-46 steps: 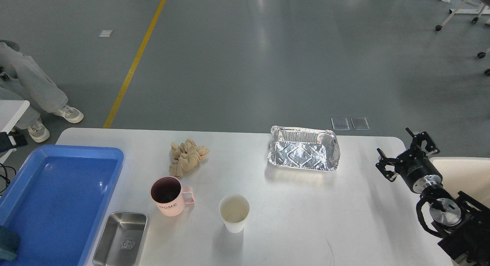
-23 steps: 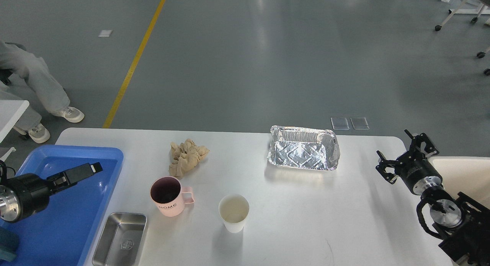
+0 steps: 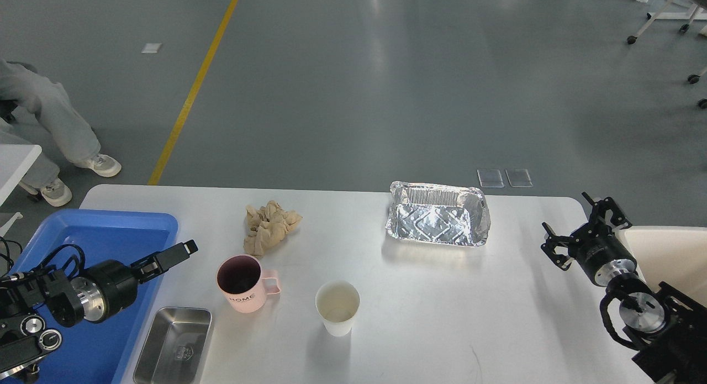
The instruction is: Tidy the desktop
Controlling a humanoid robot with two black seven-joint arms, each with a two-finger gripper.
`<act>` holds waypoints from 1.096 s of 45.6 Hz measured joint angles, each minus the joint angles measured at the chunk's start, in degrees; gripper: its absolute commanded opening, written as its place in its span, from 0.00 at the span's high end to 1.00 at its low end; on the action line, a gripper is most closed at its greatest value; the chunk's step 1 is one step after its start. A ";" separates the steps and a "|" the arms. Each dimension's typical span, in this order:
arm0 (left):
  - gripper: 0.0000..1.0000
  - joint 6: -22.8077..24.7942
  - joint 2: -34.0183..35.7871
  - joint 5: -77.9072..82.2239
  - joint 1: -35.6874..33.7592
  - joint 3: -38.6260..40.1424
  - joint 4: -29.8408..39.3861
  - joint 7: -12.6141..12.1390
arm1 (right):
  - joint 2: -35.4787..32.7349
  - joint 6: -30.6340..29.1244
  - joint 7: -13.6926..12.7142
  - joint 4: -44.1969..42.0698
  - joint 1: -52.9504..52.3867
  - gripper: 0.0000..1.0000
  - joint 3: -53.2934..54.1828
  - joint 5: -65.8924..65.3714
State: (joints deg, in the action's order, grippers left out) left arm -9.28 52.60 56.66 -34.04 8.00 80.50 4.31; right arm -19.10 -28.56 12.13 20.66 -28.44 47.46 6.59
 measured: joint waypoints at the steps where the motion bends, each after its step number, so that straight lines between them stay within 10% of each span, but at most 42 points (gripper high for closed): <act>1: 0.13 -0.01 -0.48 0.00 -0.06 -0.02 -0.36 0.01 | -0.01 0.00 0.00 0.00 0.04 0.00 0.00 0.00; 24: 0.36 -0.05 -11.88 1.48 -3.19 -6.77 -9.34 0.18 | 0.19 0.00 0.00 -0.03 0.50 0.00 -0.06 -0.20; 50: 0.94 1.30 -12.22 1.66 -8.32 -13.92 -10.17 0.84 | 0.19 0.22 0.08 -0.10 0.32 0.00 -0.70 -1.31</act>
State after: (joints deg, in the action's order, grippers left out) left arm -7.98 40.37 58.32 -42.36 -5.92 70.33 5.15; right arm -18.91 -28.35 12.21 20.56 -28.12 46.76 5.28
